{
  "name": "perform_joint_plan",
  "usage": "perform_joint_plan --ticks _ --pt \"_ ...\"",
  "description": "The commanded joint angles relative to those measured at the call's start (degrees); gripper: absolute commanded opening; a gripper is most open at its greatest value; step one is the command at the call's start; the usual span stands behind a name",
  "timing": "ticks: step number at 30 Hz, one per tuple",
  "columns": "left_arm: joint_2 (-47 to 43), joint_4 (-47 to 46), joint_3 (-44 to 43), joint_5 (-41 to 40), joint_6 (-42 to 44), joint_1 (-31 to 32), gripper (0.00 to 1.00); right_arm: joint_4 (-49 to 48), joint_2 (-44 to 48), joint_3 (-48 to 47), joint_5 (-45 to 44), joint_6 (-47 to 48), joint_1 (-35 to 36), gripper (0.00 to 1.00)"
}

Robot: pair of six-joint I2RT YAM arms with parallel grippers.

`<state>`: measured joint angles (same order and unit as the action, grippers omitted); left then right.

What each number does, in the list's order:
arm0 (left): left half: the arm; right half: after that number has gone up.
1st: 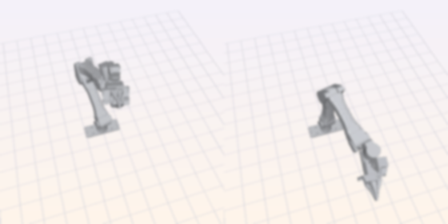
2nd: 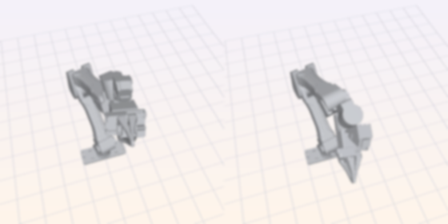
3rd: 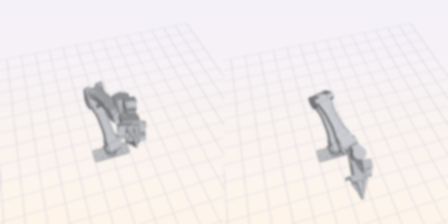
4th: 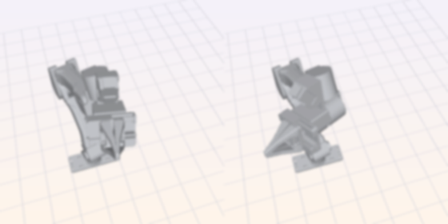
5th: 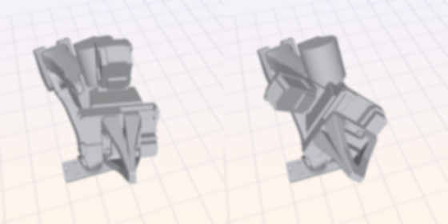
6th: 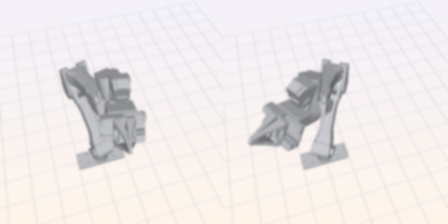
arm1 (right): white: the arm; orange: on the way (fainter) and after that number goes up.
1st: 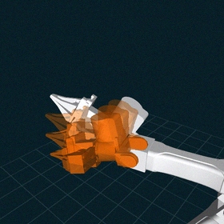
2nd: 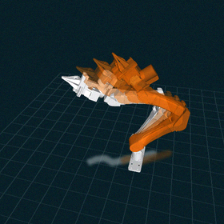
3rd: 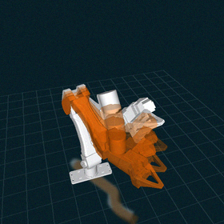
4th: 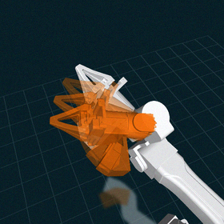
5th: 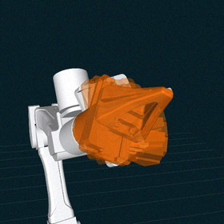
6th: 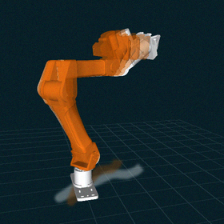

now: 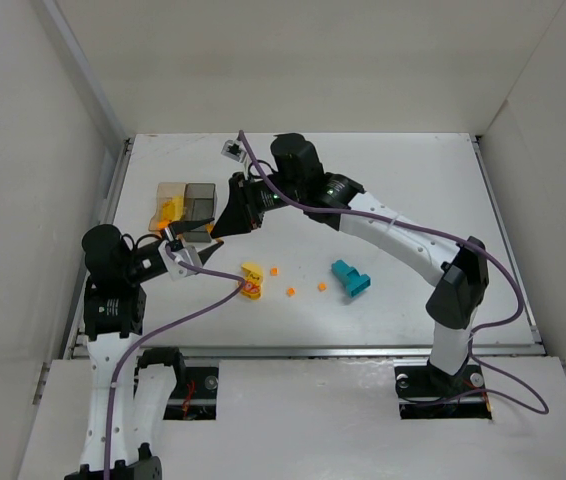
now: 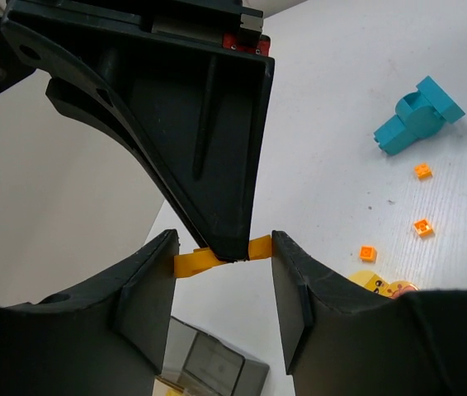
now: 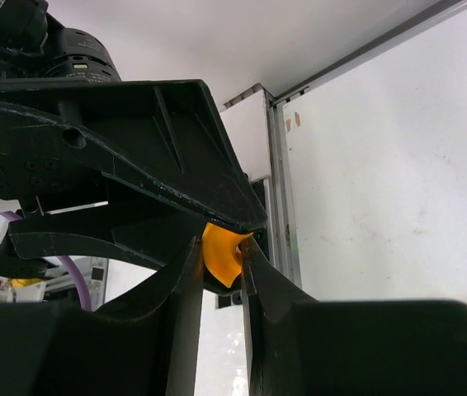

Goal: Sort the legos into containers by color

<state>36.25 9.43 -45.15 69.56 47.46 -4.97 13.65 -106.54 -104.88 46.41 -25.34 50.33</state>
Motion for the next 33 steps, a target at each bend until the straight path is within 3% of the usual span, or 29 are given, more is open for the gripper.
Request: perform_joint_plan --ticks 1,3,4,5,6,8,9,16,20,21,24,27,33 --pt "0.0 -1.7 -2.2 1.7 -0.4 0.1 0.22 -3.7 1.2 -0.7 1.5 -0.2 0.3 0.00" --pt "0.0 -1.7 -2.2 1.7 -0.9 0.1 0.12 -3.7 1.2 -0.7 1.5 -0.8 0.3 0.01" --pt "0.0 -2.2 -2.2 1.7 -1.4 0.1 0.10 -3.7 0.7 -0.7 2.1 -0.8 0.3 0.17" --pt "0.0 -2.2 -2.2 1.2 -1.4 0.1 0.07 -3.7 0.7 -0.7 2.1 -0.8 0.3 0.17" --pt "0.0 -2.2 -2.2 1.2 -2.3 0.1 0.03 -3.7 0.7 -0.7 2.1 -0.8 0.3 0.45" --pt "0.0 -2.8 -2.2 -0.1 -2.9 0.1 0.00 -3.7 0.7 -0.7 2.1 -0.8 0.3 0.75" --pt "0.0 -2.8 -2.2 -0.6 -3.5 0.1 0.00 -3.7 0.7 -0.7 2.1 -0.8 0.3 0.98" --pt "-0.6 -2.8 0.2 -8.5 -9.0 0.1 0.00 -3.7 4.1 5.7 -8.3 -3.5 -3.5 1.00" --pt "1.8 -7.8 3.0 -17.9 -21.1 0.1 0.00 -3.7 6.9 11.6 -18.0 -8.8 -8.9 1.00" --pt "2.9 -9.0 3.0 -25.3 -28.0 0.1 0.00 -2.7 6.9 12.6 -20.4 -10.8 -10.1 1.00" --pt "10.5 -9.9 2.3 -40.3 -35.2 0.1 0.00 4.8 6.9 12.1 -28.8 -9.4 -12.4 1.00" --pt "22.0 -9.7 -1.1 -50.4 -41.7 -1.1 0.00 11.2 4.2 9.5 -33.1 -4.1 -13.1 1.00" --pt "31.4 -17.2 -1.6 -57.2 -46.7 -3.2 0.03 12.7 -0.2 6.2 -33.5 -0.4 -13.9 1.00"
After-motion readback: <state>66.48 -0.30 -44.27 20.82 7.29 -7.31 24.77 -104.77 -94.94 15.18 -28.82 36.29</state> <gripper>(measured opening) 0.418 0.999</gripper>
